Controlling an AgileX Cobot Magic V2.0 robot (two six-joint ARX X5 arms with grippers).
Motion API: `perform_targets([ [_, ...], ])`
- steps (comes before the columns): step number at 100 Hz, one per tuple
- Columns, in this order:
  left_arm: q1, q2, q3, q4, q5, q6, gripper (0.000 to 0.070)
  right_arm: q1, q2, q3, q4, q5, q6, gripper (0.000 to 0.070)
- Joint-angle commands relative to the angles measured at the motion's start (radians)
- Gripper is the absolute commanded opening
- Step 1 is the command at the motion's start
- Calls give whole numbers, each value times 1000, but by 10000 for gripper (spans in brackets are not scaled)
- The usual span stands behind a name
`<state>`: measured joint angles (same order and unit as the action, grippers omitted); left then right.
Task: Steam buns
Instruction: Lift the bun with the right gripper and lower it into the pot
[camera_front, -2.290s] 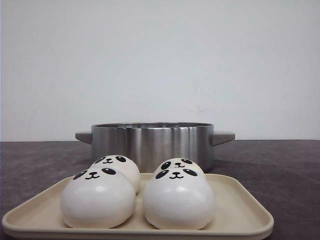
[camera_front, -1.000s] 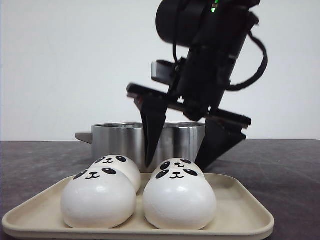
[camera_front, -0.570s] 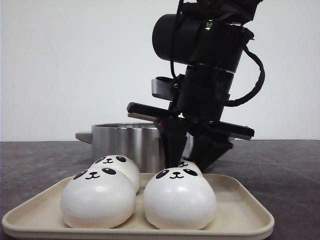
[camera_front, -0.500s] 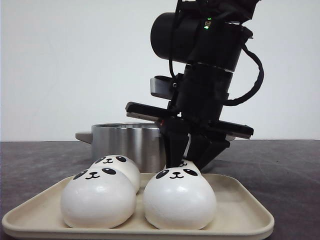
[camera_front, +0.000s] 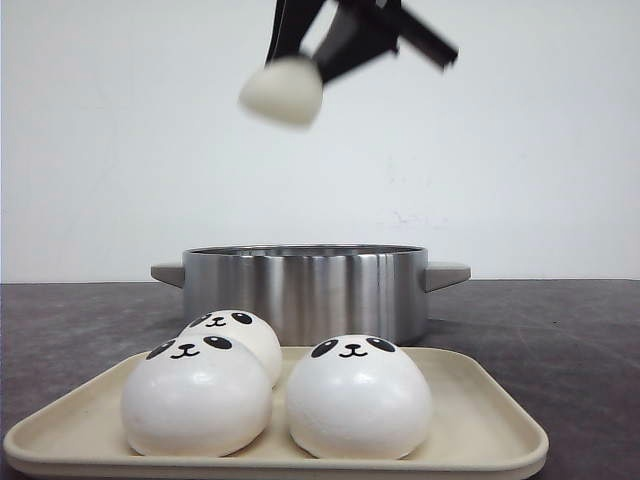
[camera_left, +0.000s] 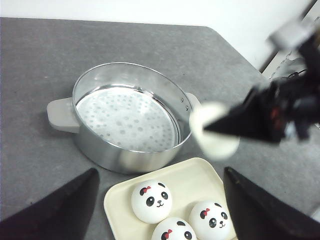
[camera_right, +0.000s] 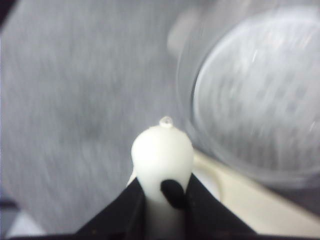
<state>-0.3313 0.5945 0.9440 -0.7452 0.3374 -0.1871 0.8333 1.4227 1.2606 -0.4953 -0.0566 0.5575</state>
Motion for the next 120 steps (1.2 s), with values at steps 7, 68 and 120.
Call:
perform_targets([
  [7,-6,3,11,15,-5,-5,480,-37,18,112,19,14,-47,0],
  [68,-23,4,11,25,-4,-5,475,-249,455,326,11,108,-159,0],
  [120,-23,7,11,-5,-5,-5,475,-277,646,326,92,178,-232,0],
])
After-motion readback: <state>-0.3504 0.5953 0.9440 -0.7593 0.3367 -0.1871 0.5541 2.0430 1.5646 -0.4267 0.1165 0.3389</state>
